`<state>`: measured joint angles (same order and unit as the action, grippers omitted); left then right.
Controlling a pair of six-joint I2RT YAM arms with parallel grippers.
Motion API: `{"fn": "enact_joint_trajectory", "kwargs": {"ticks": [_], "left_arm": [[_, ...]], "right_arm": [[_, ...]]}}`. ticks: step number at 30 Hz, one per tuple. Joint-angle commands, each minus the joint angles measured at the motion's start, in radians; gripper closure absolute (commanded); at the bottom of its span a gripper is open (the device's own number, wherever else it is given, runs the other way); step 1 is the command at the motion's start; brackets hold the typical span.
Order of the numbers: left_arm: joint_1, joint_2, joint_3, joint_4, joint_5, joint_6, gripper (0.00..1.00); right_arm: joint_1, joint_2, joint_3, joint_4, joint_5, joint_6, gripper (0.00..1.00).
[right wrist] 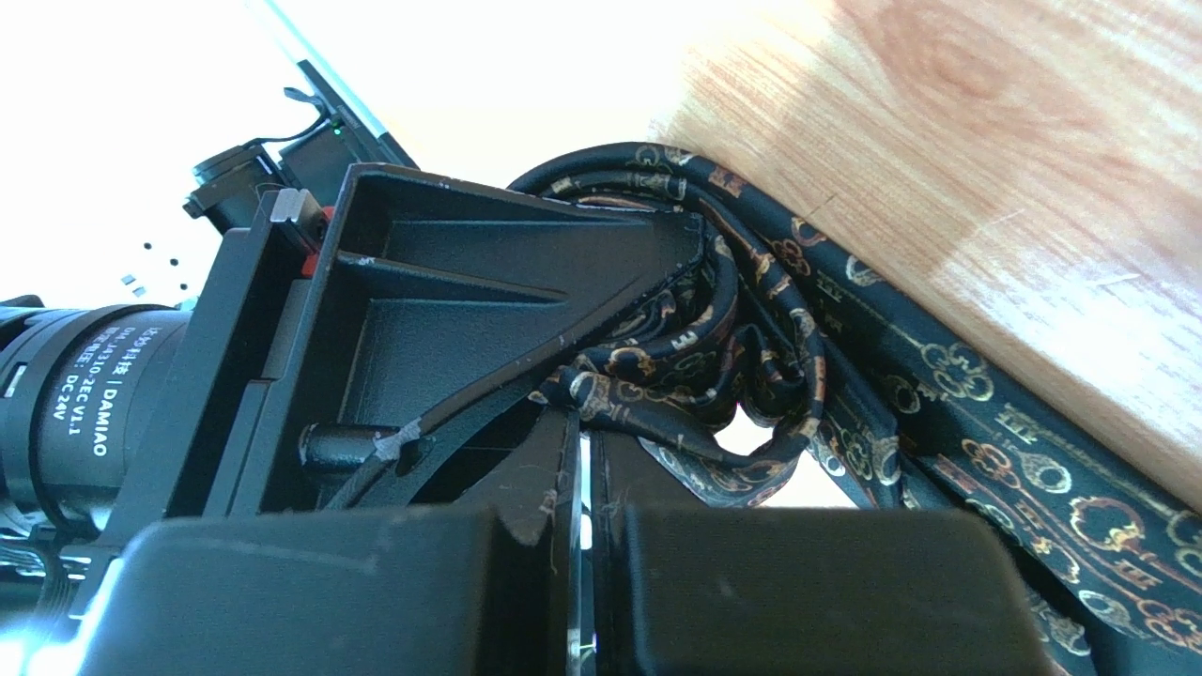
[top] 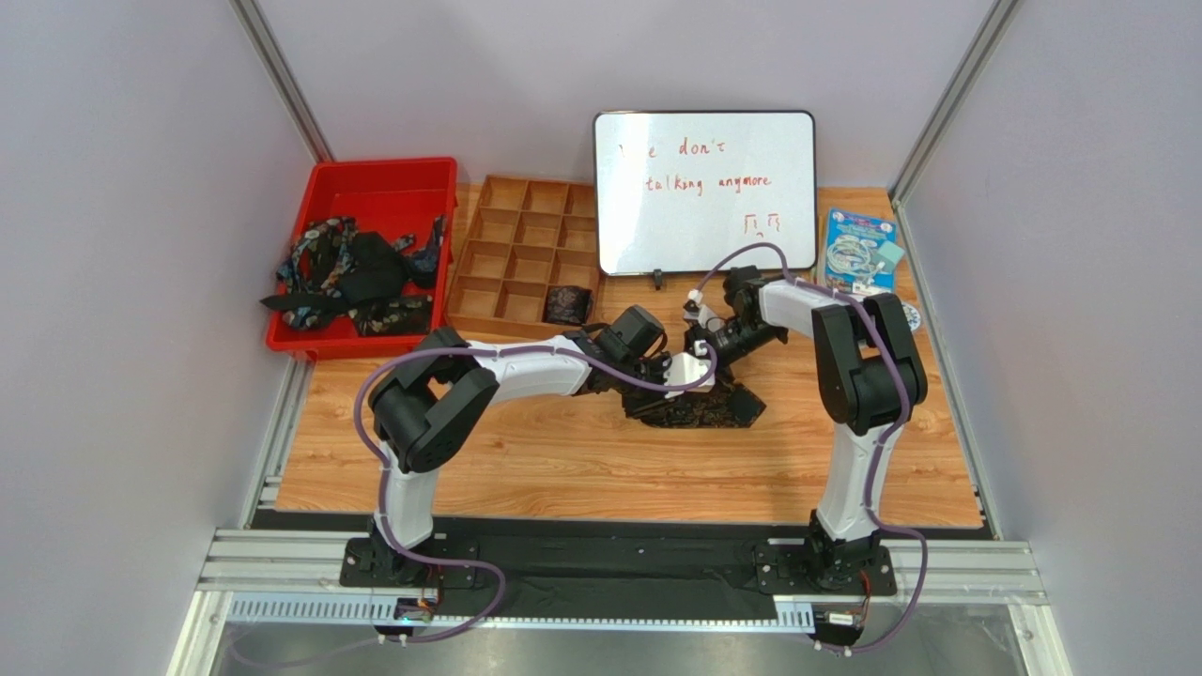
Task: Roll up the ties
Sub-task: Roll the tie at the center of the board.
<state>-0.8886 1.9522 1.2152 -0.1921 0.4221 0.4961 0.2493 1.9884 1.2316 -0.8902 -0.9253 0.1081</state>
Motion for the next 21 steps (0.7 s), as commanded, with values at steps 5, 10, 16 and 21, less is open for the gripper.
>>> {"fn": "enact_joint_trajectory", "kwargs": {"ticks": [5,10,16,21], "left_arm": [[0.023,-0.027,-0.014,-0.069,0.029,-0.030,0.51],[0.034,-0.055,-0.017,-0.018,0.056,-0.053,0.40],[0.036,-0.093,-0.046,0.074,0.090,-0.105,0.29],[0.034,-0.084,-0.051,0.109,0.122,-0.102,0.28]], "right_arm": [[-0.090,0.055,-0.075,0.048,0.128,-0.041,1.00],[-0.122,0.058,-0.090,0.033,0.128,-0.048,1.00],[-0.143,0.064,-0.093,0.031,0.192,-0.059,1.00],[-0.153,0.072,-0.089,0.030,0.230,-0.059,1.00]]}}
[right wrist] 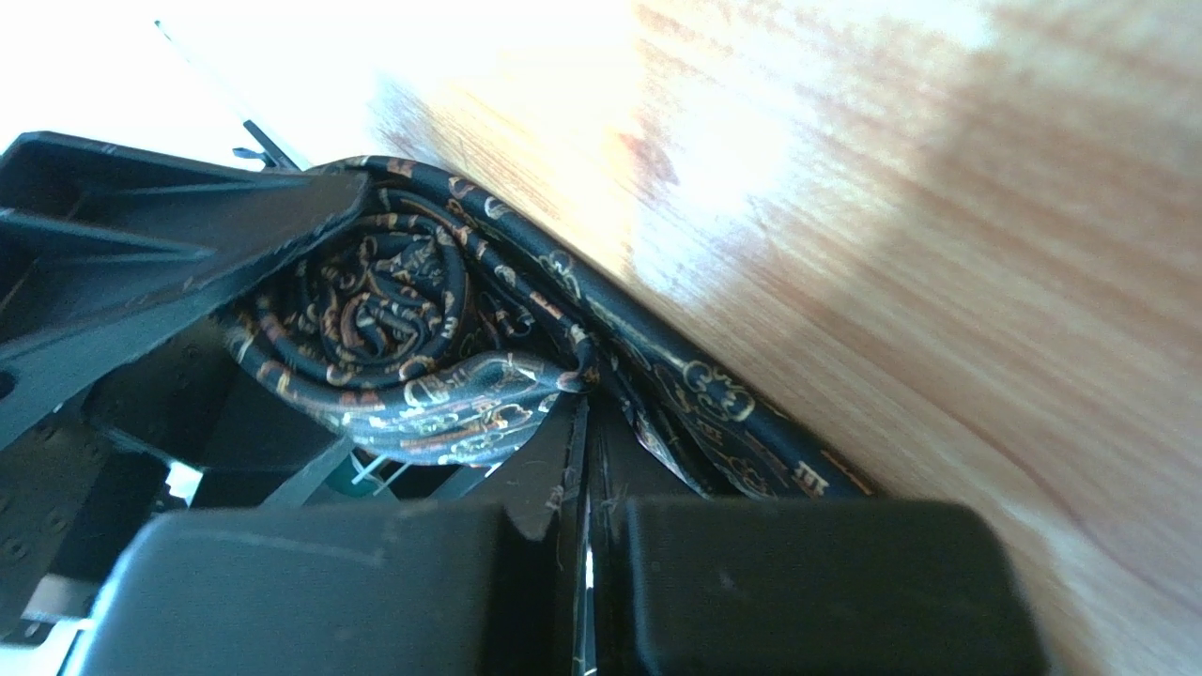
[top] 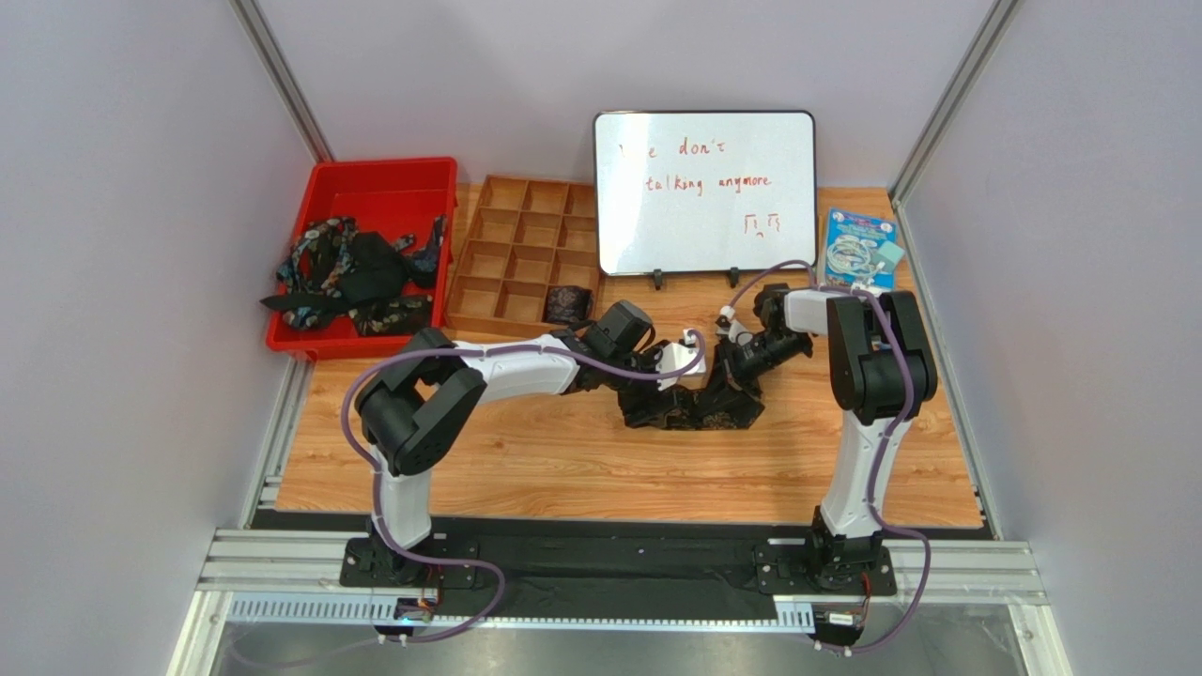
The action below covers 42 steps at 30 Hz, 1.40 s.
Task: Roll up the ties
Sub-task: Roll the tie at the center of the board.
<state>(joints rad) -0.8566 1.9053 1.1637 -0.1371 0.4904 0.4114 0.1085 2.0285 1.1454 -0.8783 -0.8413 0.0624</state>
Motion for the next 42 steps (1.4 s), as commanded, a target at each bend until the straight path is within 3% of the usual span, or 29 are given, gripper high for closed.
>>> {"fn": "enact_joint_trajectory", "kwargs": {"ticks": [1,11,18,33,42], "left_arm": [[0.001,-0.031,0.007,0.050,0.054,-0.017,0.28],[-0.001,0.008,0.011,0.160,0.079,-0.097,0.27],[-0.007,0.044,0.062,0.182,0.112,-0.160,0.47],[-0.061,0.127,0.131,0.198,0.126,-0.226,0.48],[-0.091,0.227,0.171,0.108,-0.016,-0.171,0.53]], "right_arm": [[-0.010,0.030,-0.001,0.018,0.148,-0.010,1.00],[0.013,0.041,0.002,0.024,0.215,-0.001,1.00],[0.048,0.041,0.008,0.039,0.280,0.030,1.00],[0.091,0.030,0.007,0.079,0.288,0.086,1.00],[0.094,0.000,-0.004,0.094,0.225,0.089,1.00]]}}
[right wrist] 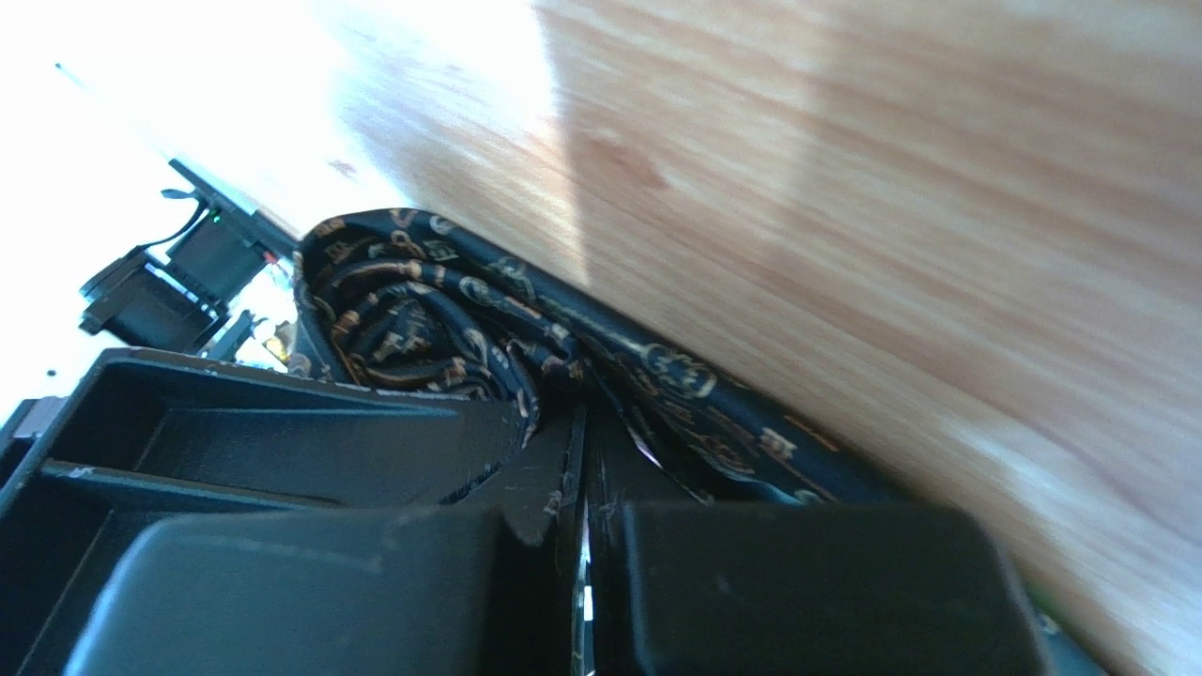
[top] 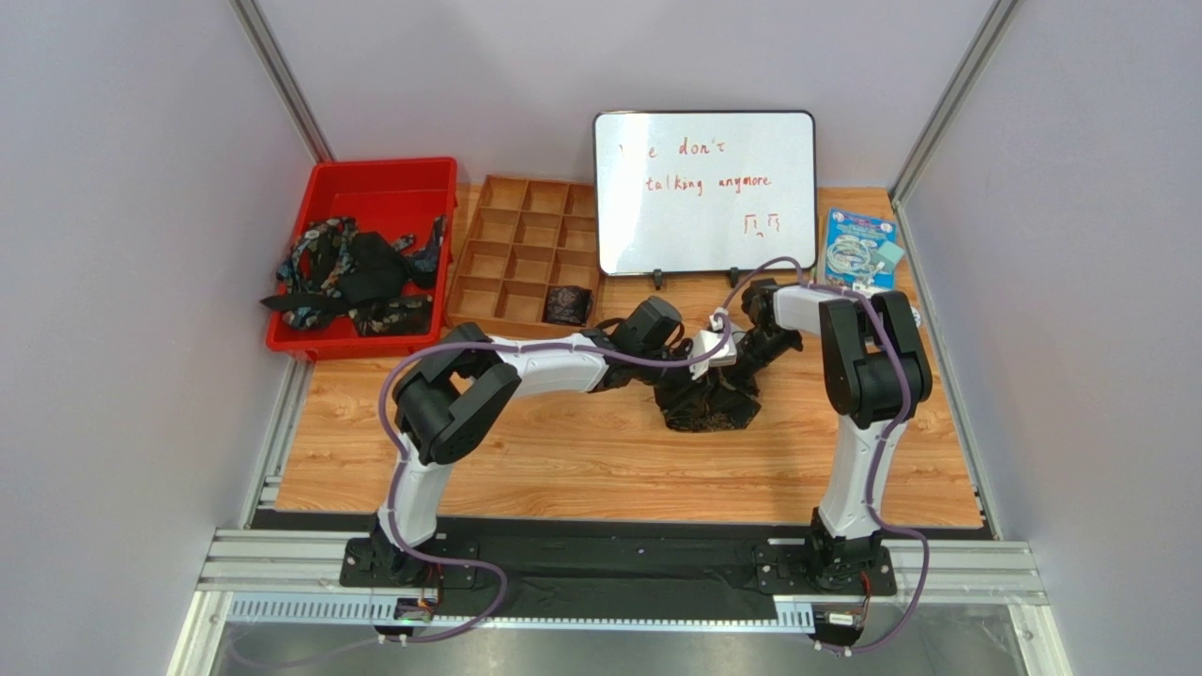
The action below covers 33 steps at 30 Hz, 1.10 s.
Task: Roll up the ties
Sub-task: Roll the tie at the center of the board.
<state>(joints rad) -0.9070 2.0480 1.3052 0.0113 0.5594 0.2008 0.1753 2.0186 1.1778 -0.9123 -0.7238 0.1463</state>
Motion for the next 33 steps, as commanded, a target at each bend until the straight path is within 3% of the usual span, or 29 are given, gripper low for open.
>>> {"fn": "enact_joint_trajectory", "kwargs": {"ticks": [1,9,19,26,33], "left_arm": [[-0.046,0.090,0.025,-0.054,-0.128,0.054,0.53],[-0.095,0.090,-0.053,-0.103,-0.246,0.121,0.54],[-0.104,0.146,-0.052,-0.208,-0.297,0.153,0.60],[-0.105,0.162,-0.052,-0.241,-0.283,0.158,0.62],[-0.104,0.170,-0.034,-0.254,-0.274,0.154,0.61]], "right_arm": [[0.026,0.002,-0.038,0.135,0.084,-0.001,1.00],[0.026,-0.044,-0.047,0.135,0.023,-0.016,1.00],[-0.030,-0.103,0.048,-0.060,-0.041,-0.137,0.98],[-0.054,-0.155,0.092,-0.184,-0.089,-0.203,0.87],[-0.079,-0.192,0.082,-0.238,-0.152,-0.235,0.64]]}}
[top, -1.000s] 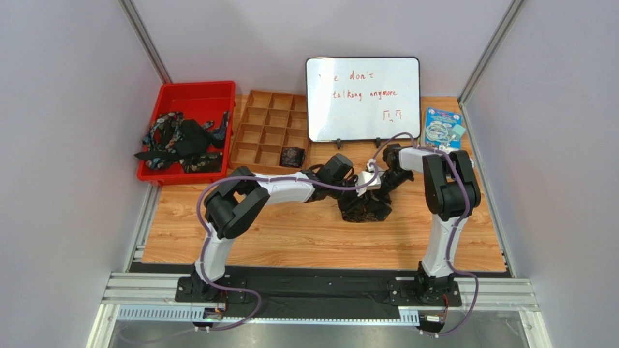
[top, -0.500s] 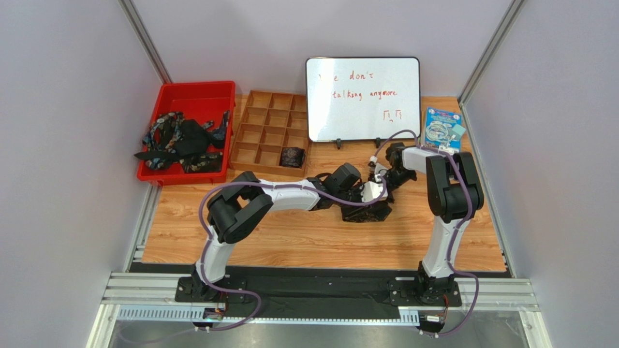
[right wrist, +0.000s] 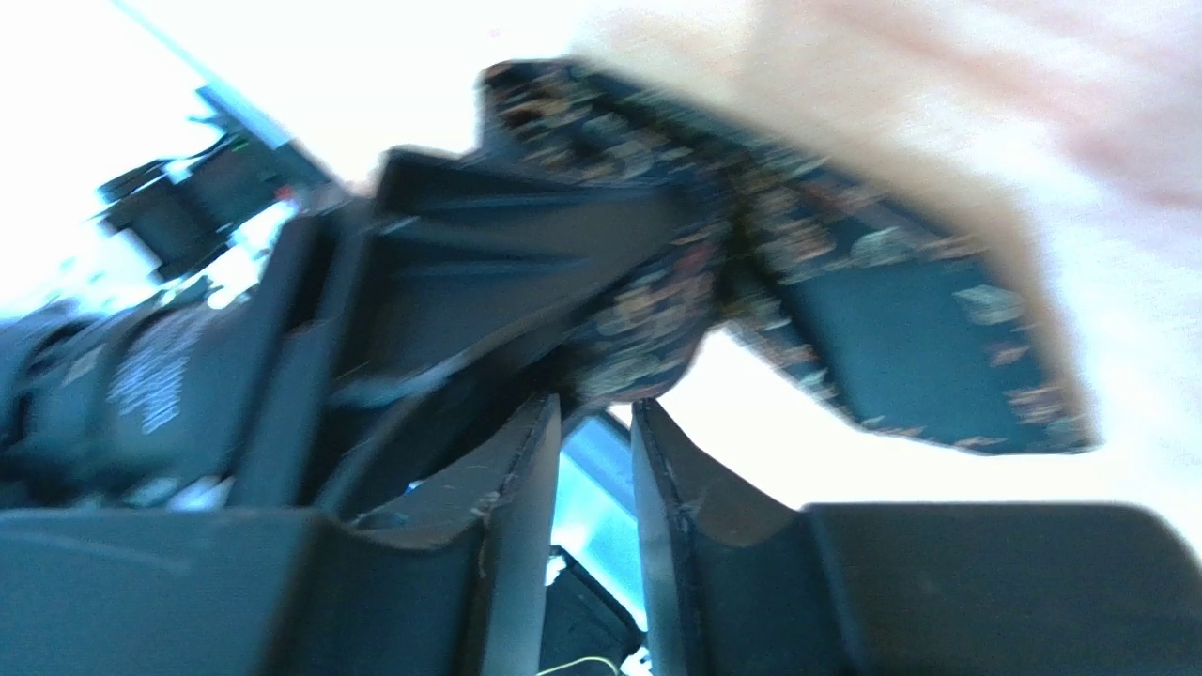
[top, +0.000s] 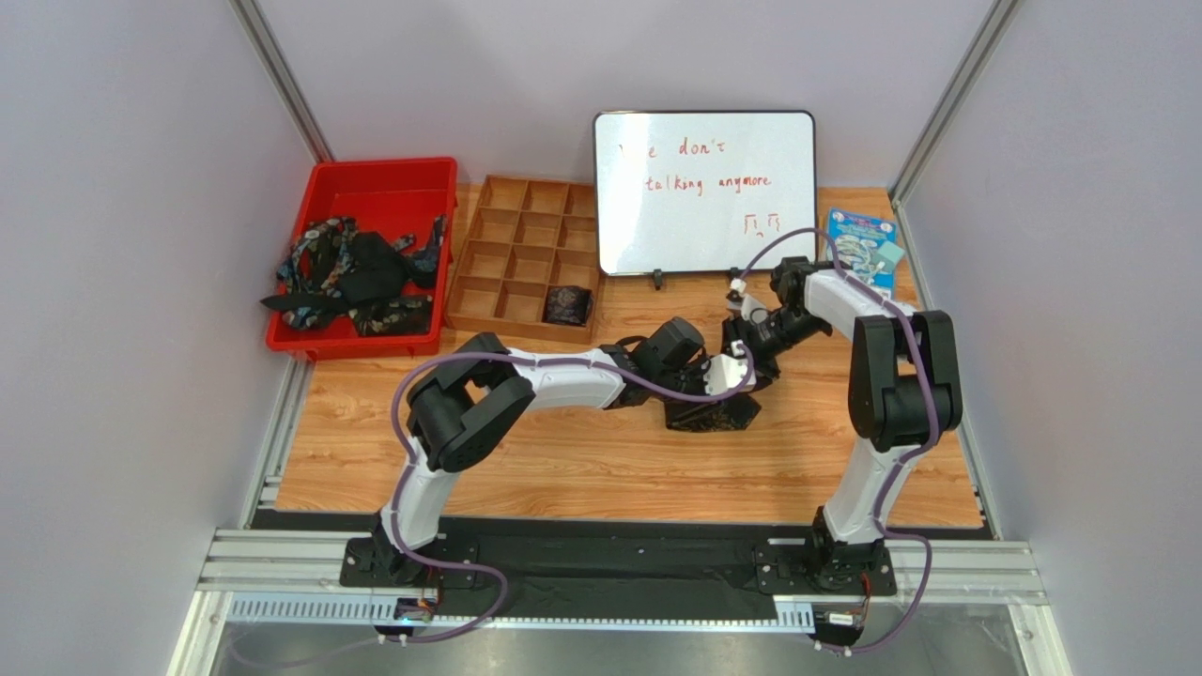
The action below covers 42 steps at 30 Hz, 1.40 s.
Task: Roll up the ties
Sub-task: Roll the tie at the center of the board.
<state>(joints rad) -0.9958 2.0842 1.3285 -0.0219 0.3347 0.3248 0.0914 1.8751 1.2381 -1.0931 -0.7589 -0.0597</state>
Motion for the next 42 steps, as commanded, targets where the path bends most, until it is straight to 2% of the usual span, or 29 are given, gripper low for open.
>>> {"fn": "enact_joint_trajectory", "kwargs": {"ticks": [1,3,8,15,16,18,19,20,24,29,42], "left_arm": [[-0.015,0.137,-0.055,-0.223,-0.049,0.030,0.61],[-0.015,0.140,-0.048,-0.227,-0.049,0.031,0.61],[-0.015,0.132,-0.046,-0.230,-0.059,0.036,0.60],[-0.017,0.125,-0.052,-0.230,-0.049,0.040,0.59],[-0.015,0.123,-0.052,-0.230,-0.048,0.040,0.59],[-0.015,0.125,-0.048,-0.233,-0.046,0.042,0.59],[-0.015,0.122,-0.046,-0.233,-0.046,0.042,0.59],[-0.015,0.120,-0.046,-0.231,-0.045,0.043,0.58],[-0.012,0.099,-0.054,-0.225,-0.028,0.040,0.52],[0.022,0.034,-0.052,-0.207,0.035,0.027,0.38],[0.043,-0.084,-0.017,-0.130,0.128,-0.023,0.29]], "right_arm": [[0.007,-0.045,0.017,-0.048,-0.134,-0.016,0.61],[0.005,-0.033,0.005,-0.025,-0.140,0.021,0.57],[0.007,0.015,-0.028,0.053,-0.099,0.110,0.56],[0.024,0.048,-0.061,0.159,-0.072,0.143,0.61],[0.028,0.050,-0.065,0.168,-0.056,0.143,0.64],[0.030,0.059,-0.071,0.188,-0.040,0.138,0.79],[0.030,0.064,-0.071,0.191,-0.022,0.135,0.87],[0.030,0.070,-0.068,0.190,-0.014,0.133,1.00],[0.027,0.076,-0.077,0.185,0.050,0.118,1.00],[0.018,0.084,-0.085,0.193,0.119,0.109,1.00],[-0.001,0.110,-0.092,0.222,0.176,0.089,1.00]]}}
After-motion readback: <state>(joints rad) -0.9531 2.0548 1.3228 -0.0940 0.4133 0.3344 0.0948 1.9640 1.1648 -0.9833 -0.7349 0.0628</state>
